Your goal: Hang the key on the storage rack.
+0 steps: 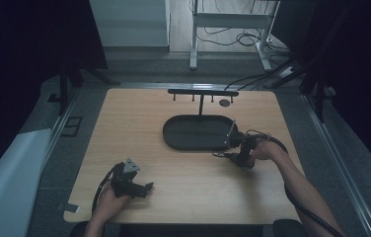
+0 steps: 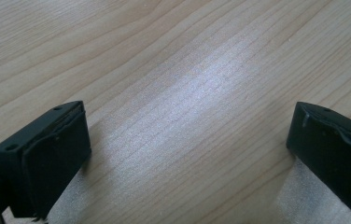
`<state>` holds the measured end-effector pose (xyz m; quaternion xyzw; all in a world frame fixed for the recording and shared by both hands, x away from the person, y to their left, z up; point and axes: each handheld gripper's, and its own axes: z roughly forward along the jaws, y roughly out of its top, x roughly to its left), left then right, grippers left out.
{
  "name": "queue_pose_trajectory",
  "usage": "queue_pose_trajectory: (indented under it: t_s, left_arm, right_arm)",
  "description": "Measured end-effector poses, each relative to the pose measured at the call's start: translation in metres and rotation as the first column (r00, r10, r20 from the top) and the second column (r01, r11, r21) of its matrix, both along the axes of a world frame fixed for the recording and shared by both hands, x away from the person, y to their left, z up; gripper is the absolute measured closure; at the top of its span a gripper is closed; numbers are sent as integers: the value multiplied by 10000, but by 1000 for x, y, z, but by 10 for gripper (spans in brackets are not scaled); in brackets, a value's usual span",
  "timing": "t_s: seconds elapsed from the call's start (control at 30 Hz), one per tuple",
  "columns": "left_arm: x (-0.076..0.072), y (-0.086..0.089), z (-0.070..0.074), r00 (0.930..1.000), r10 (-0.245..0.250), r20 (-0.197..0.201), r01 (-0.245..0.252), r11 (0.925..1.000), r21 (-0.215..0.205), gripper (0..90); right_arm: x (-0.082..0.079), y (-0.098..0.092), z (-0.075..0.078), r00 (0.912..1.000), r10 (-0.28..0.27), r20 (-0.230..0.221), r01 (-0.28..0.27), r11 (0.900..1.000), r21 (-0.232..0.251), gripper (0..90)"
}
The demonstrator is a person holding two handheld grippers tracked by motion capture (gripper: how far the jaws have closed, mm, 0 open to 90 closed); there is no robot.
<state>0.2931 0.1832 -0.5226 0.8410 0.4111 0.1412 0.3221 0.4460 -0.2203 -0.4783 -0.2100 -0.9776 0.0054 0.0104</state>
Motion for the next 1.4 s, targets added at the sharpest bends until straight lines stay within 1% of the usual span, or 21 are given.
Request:
queue_pose_trajectory:
  t_s: [0.13,0.27,0.43,0.47,0.5,0.63,0.77,0.83,0.97,1.1,1.23,1.4]
  left_arm:
    - [0,0,0,10000,23,6,-23,10000,-37,0]
    - [0,0,0,10000,9,0,-9,10000,-10,0]
    - [0,0,0,10000,6,-1,-6,10000,-7,0]
    - [0,0,0,10000,22,4,-22,10000,-33,0]
    - [0,0,0,10000,18,5,-18,10000,-26,0]
    - [0,0,0,10000,22,5,-22,10000,-32,0]
    - [0,0,0,10000,17,3,-17,10000,-25,0]
    - [0,0,0,10000,27,4,-27,10000,-27,0]
    - [0,0,0,10000,16,-1,-16,10000,-3,0]
    - [0,0,0,10000,35,1,-35,10000,-26,0]
    - [0,0,0,10000,30,1,-30,10000,-21,0]
    - [0,0,0,10000,34,16,-34,10000,-20,0]
  right_arm:
    - [0,-1,3,9984,-557,-92,559,9981,276,487]
    - [0,-2,10,9976,-685,-4,685,9969,381,488]
    - [-1,-2,16,9956,-932,-107,937,9942,536,488]
    - [-2,-2,21,9938,-1104,-158,1112,9918,625,488]
    - [-3,-2,22,9934,-1140,-157,1148,9915,620,489]
    - [-5,-3,32,9924,-1212,-197,1224,9888,849,489]
    - [-6,-3,43,9903,-1387,-92,1390,9863,889,489]
    - [-6,-3,49,9891,-1463,-134,1469,9842,988,489]
    - [-6,-2,60,9895,-1440,-128,1445,9843,1013,489]
    - [-6,-2,73,9860,-1669,-67,1665,9791,1172,489]
    - [-5,0,86,9853,-1709,23,1694,9781,1209,490]
    - [-4,3,101,9821,-1883,70,1859,9743,1270,490]
